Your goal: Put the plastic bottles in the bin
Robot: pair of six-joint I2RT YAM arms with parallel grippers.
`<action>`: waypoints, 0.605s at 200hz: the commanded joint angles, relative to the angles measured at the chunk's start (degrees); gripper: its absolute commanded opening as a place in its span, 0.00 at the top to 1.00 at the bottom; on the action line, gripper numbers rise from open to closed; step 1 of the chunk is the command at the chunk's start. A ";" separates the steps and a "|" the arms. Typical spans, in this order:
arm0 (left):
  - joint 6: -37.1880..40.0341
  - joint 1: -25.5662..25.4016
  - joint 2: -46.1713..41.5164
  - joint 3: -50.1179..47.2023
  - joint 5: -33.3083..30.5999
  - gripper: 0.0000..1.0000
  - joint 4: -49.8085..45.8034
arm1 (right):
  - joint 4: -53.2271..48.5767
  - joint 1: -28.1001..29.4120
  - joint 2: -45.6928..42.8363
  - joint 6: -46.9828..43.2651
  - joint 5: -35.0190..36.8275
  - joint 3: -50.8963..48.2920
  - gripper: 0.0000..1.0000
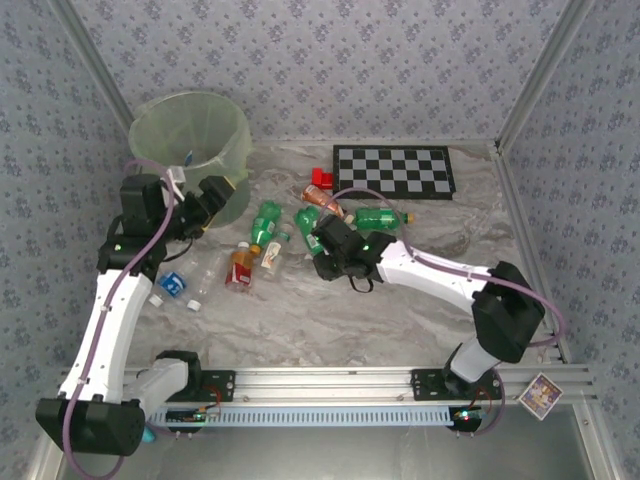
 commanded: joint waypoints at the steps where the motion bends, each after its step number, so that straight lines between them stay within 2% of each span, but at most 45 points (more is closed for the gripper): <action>1: -2.64 -2.35 1.26 -0.77 2.87 0.09 7.32 | -1.75 0.50 -2.97 0.38 3.70 4.56 0.73; 77: -2.93 -13.01 9.77 0.01 5.80 0.13 16.82 | -0.89 1.29 -4.33 -3.06 1.62 12.06 0.74; 121: -1.74 -15.90 14.37 2.96 7.01 0.14 18.80 | -0.87 1.67 -3.84 -4.66 0.70 13.21 0.74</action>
